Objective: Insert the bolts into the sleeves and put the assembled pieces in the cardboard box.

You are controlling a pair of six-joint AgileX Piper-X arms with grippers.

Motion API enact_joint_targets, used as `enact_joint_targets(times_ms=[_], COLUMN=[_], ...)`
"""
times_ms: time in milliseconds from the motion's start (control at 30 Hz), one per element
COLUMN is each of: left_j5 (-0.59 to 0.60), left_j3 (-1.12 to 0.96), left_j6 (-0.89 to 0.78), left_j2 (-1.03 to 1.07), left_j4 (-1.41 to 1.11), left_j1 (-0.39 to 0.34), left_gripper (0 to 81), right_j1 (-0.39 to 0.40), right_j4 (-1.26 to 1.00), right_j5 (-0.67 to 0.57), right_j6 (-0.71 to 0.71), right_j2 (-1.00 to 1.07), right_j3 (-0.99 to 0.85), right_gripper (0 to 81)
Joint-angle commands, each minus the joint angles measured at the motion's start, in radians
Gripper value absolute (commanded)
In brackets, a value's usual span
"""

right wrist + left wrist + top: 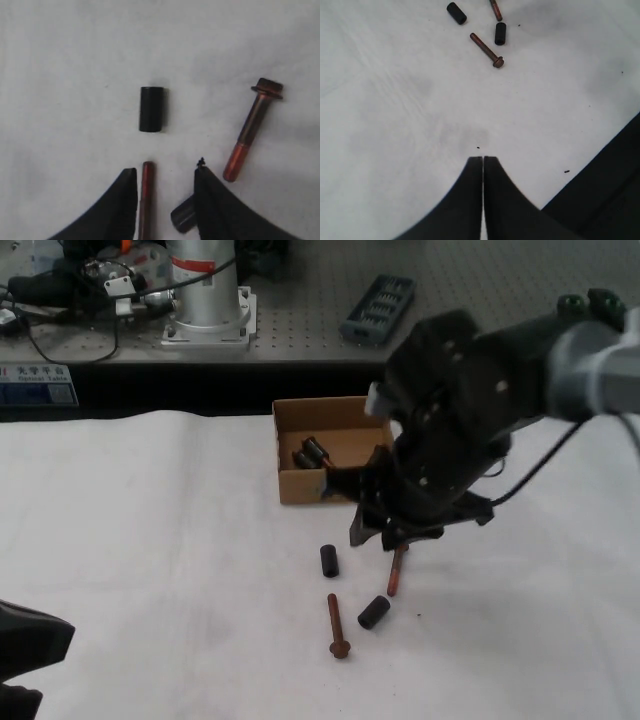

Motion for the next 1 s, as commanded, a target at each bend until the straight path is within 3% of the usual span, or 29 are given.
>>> enact_joint_targets(times_ms=[0, 300, 700, 967], left_j5=[-0.008, -0.008, -0.008, -0.095], left_j3=[0.000, 0.000, 0.000, 0.003], left_j6=[-0.005, -0.003, -0.003, -0.003], left_j2=[-0.007, -0.007, -0.007, -0.007], left_j4=[0.000, 0.000, -0.091, -0.090], left_j1=[-0.001, -0.001, -0.001, -0.001], left_gripper=[0.6, 0.6, 0.6, 0.6], right_j1=[-0.007, -0.021, -0.033, -0.033], right_j4=[0.026, 0.121, 0.111, 0.114], right_j5=[0.044, 0.206, 0.216, 0.216], right_j6=[0.003, -0.030, -0.030, -0.023], right_j2=[0.091, 0.154, 0.154, 0.182], right_j3=[-0.072, -0.149, -0.148, -0.148], right_gripper=[29.2, 29.2, 29.2, 29.2])
